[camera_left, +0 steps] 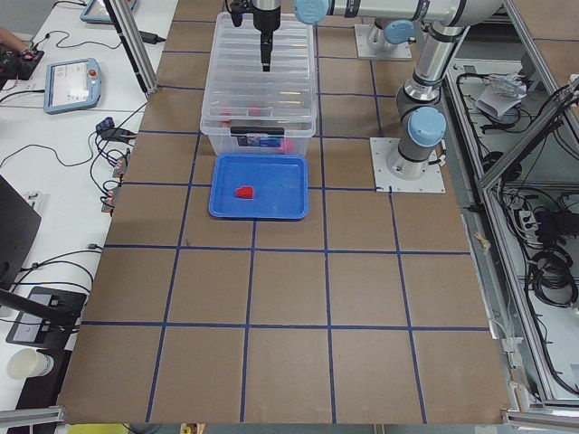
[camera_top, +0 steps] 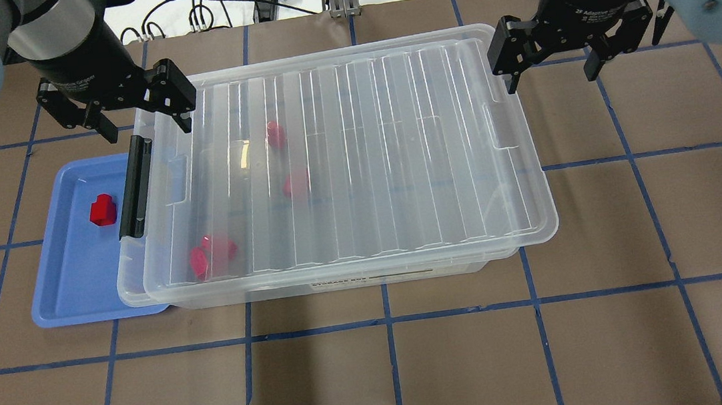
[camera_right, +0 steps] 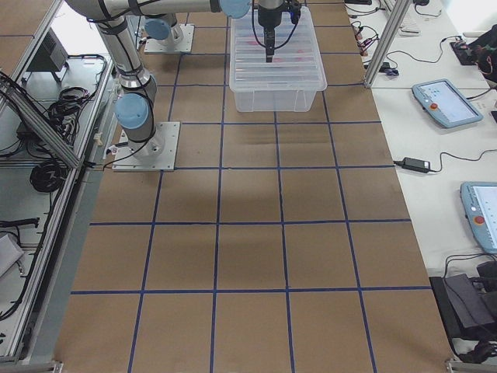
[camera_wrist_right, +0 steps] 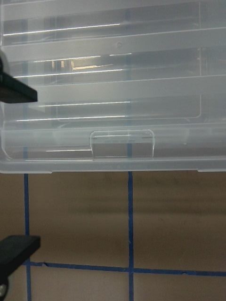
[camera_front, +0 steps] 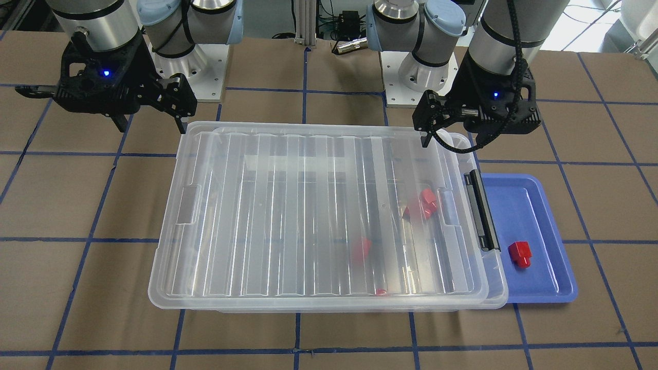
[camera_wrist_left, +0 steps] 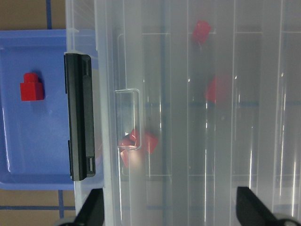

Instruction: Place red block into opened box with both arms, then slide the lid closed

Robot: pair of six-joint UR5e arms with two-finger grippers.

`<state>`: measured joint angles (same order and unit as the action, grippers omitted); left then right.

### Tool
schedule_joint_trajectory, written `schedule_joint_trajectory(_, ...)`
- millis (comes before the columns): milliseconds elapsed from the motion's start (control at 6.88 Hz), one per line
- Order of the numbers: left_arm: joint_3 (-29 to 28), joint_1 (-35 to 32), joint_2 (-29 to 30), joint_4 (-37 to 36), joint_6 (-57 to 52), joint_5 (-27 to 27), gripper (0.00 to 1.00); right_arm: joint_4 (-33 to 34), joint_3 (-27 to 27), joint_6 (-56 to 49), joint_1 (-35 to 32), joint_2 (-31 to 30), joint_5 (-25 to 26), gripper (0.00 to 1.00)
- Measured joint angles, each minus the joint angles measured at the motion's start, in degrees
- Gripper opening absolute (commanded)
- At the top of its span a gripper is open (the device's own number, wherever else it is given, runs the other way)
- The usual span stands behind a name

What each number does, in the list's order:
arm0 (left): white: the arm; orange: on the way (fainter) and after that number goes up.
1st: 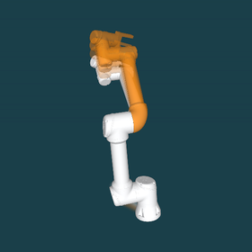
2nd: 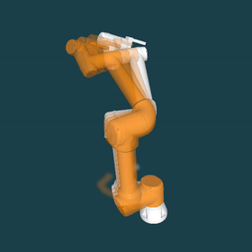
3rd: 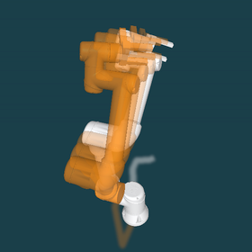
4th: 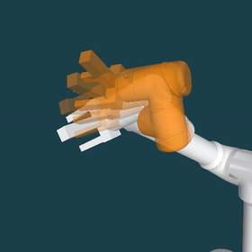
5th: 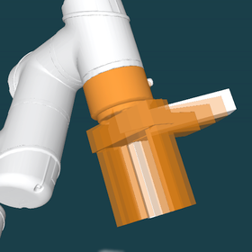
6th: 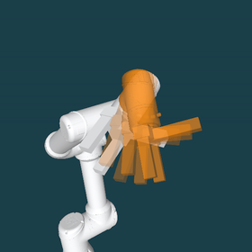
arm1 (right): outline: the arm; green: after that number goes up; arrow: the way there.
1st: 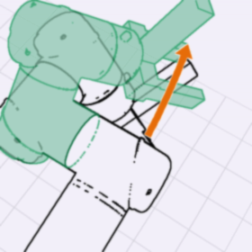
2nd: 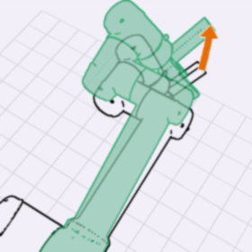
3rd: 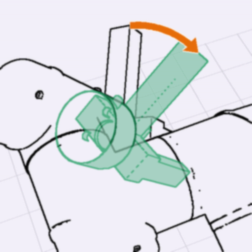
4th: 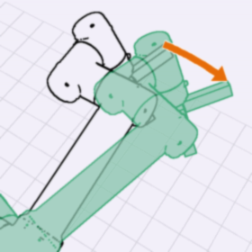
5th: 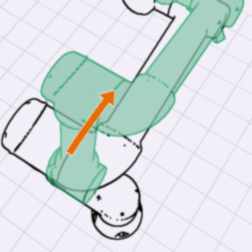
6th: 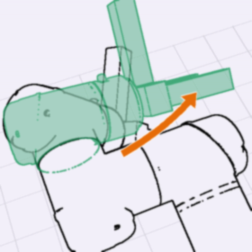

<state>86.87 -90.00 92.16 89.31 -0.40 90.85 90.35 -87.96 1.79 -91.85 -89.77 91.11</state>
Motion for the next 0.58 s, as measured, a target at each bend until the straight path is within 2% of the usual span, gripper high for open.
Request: schedule_joint_trajectory(581,-0.3,0.5,-0.2,0.0,-0.3,0.2,1.0,-0.1,0.0,0.0,0.0,-0.3,0.0,1.0)
